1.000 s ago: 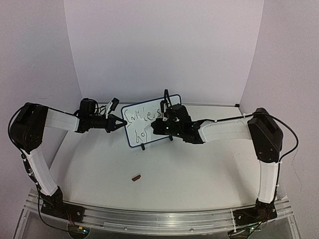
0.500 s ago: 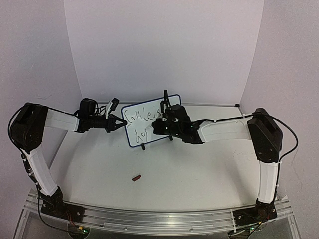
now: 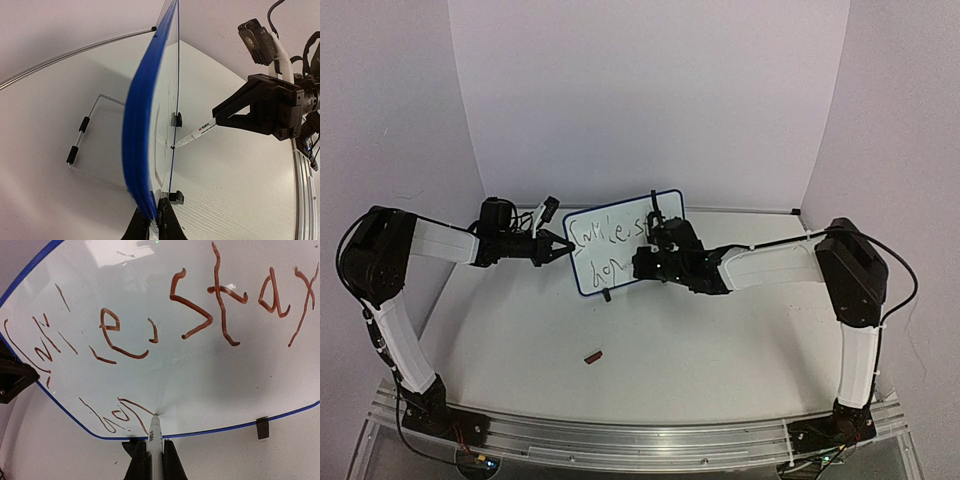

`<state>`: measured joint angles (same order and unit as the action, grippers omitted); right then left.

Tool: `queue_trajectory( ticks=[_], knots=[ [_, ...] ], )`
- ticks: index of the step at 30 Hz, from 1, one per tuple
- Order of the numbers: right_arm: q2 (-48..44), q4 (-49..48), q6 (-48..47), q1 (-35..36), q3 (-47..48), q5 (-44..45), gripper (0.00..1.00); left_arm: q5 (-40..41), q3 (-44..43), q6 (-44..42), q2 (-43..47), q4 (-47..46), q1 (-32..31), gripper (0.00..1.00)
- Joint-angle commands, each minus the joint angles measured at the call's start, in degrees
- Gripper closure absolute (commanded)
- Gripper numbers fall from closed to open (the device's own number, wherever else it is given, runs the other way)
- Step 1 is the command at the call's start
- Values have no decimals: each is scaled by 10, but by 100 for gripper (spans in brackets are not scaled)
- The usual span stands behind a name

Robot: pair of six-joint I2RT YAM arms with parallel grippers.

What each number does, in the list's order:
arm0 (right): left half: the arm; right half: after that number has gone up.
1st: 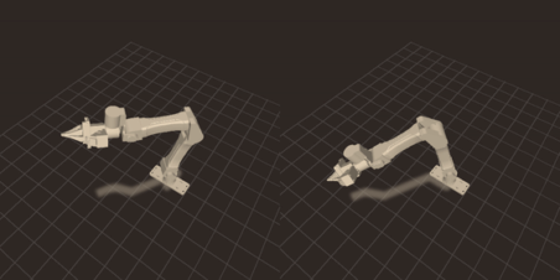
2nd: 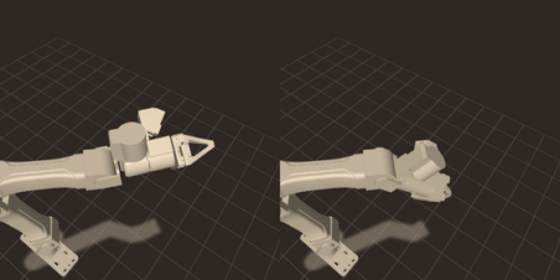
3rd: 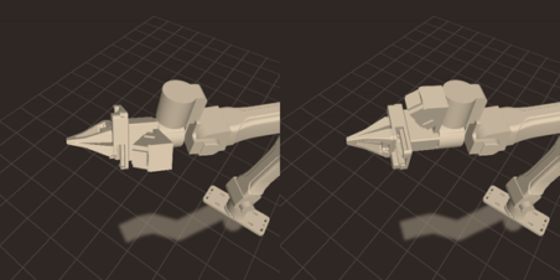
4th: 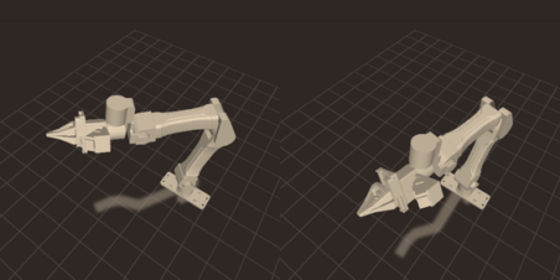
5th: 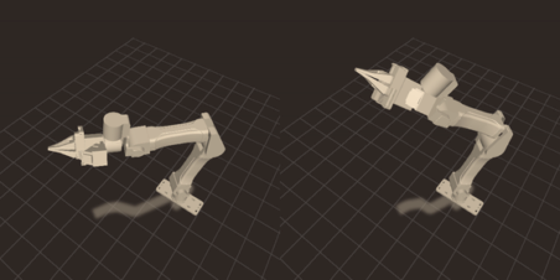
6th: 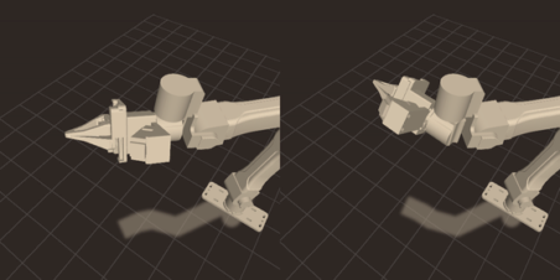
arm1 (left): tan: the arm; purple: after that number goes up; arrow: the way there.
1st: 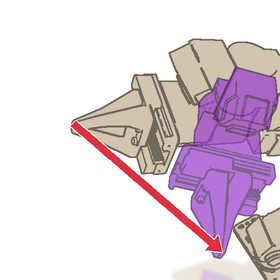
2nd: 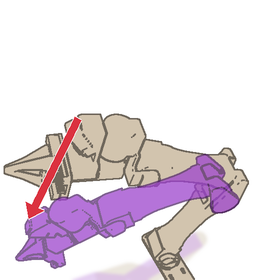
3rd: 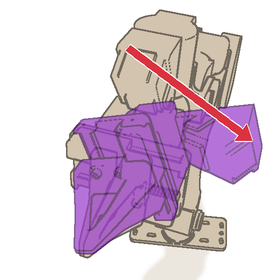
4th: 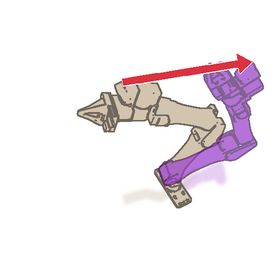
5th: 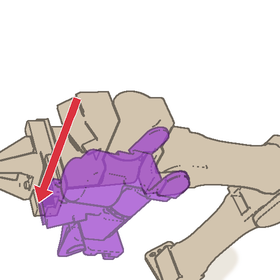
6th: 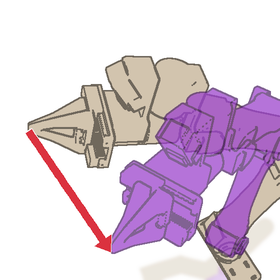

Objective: Write a sentence on the whiteboard

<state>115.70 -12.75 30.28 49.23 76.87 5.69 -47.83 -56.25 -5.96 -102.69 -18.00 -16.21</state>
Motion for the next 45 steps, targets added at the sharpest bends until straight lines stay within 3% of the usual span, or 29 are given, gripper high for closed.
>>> queue_trajectory(
  ticks=[1, 18, 45],
  knots=[
    [-15, -2, -5, -3, 9, -7, 100, 56, 5, -37, -2, 31, 0, 100],
    [20, -12, -7, -3, 43, -52, 100, 56, 5, -37, -1, 32, 0, 100],
    [-13, 5, 7, -3, 3, 27, 100, 56, 5, -38, 0, 31, 0, 100]
  ],
)
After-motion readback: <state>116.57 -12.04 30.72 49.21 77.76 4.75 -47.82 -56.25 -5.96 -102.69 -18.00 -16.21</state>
